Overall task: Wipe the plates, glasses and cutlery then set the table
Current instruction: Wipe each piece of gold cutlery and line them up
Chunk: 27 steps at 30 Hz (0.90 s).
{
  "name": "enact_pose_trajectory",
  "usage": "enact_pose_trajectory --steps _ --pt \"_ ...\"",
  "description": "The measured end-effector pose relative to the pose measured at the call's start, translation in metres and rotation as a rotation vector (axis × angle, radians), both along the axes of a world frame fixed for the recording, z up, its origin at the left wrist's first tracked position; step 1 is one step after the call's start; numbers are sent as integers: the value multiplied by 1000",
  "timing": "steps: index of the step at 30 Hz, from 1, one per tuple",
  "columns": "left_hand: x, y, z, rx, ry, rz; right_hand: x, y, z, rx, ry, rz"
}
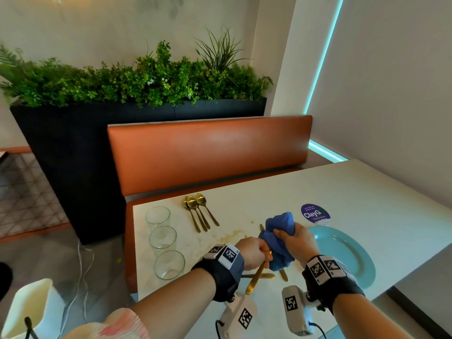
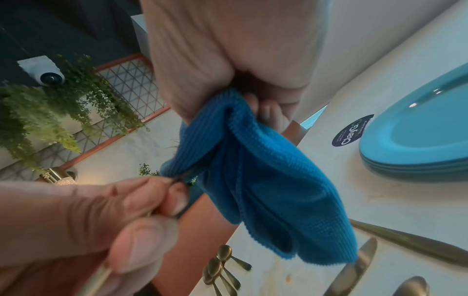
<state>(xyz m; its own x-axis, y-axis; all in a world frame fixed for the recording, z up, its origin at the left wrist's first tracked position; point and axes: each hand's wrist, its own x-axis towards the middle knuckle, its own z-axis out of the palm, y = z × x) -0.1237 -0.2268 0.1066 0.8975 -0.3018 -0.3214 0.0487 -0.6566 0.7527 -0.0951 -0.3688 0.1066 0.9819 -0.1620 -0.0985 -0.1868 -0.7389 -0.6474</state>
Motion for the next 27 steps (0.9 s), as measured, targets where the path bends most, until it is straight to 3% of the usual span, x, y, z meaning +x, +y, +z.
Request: enact_pose_trajectory --steps 5,8,11,19,23,27 --pt "5 11 8 -72 37 42 9 -7 12 67 -41 -44" --pt "5 22 4 1 98 -12 19 -17 18 159 -21 -95" --pt "1 26 -2 -40 147 -31 28 -22 11 220 13 -124" --pt "1 30 -6 -88 93 70 32 -26 21 74 -108 -157" --pt "3 39 -13 -117 93 216 32 -37 23 259 -111 -291" --pt "8 33 -15 -156 66 356 17 -17 5 530 102 -204"
